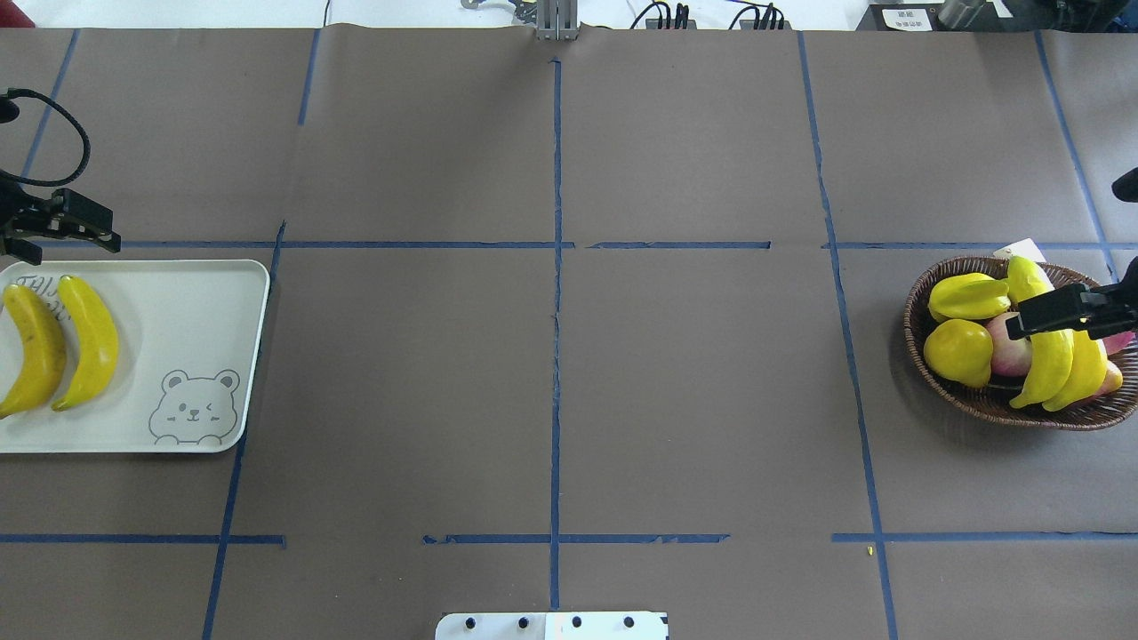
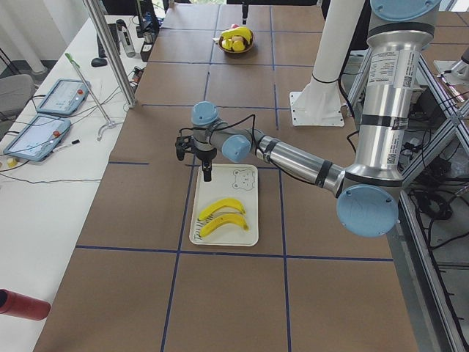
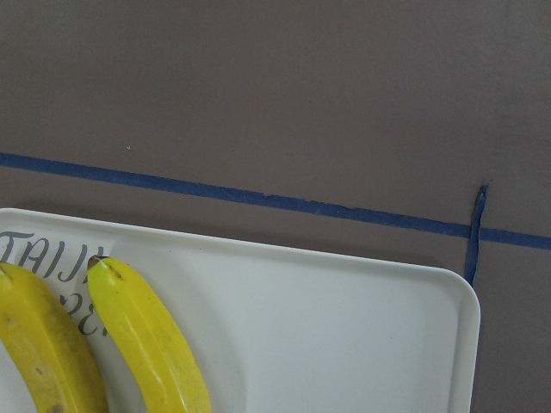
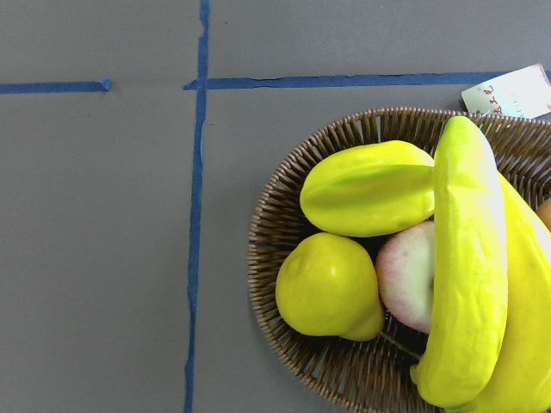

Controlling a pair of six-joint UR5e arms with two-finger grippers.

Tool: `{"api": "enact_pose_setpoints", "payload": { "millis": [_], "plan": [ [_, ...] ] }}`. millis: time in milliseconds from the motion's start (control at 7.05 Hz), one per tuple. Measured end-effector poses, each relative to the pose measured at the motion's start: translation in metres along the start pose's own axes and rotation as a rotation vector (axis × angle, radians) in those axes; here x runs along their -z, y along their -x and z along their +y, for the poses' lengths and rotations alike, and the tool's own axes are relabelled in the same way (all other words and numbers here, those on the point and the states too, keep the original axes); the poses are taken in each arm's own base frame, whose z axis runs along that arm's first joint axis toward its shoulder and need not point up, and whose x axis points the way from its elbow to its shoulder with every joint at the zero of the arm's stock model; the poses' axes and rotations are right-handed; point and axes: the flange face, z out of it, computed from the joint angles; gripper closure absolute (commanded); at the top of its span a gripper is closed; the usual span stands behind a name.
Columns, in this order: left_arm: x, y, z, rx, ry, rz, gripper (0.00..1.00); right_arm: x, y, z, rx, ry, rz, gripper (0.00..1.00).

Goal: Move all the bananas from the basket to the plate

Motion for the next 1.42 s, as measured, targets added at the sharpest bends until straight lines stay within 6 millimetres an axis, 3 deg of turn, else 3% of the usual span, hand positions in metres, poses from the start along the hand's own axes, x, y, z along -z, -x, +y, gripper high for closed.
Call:
{"api": "enact_pose_setpoints", "payload": {
  "millis": [425,567,709,851,1418],
  "plan": [
    [0.003,-0.003,0.001,-0.004,-0.002,0.006,0.00,-0.034,-0.052,-0.006,-0.045,0.006,-0.031,0.01],
    [0.003,-0.003,0.001,-0.004,-0.003,0.007,0.00,-0.044,-0.062,-0.007,-0.061,0.016,-0.022,0.08],
    [0.003,-0.003,0.001,-0.004,-0.003,0.007,0.00,-0.049,-0.068,-0.007,-0.071,0.023,-0.014,0.20],
    [0.003,-0.003,0.001,-0.004,-0.003,0.007,0.00,-0.053,-0.071,-0.008,-0.078,0.029,-0.008,0.23],
    [0.002,-0.002,0.001,-0.004,-0.003,0.006,0.00,-0.066,-0.076,-0.013,-0.086,0.046,0.005,0.23]
  ]
}}
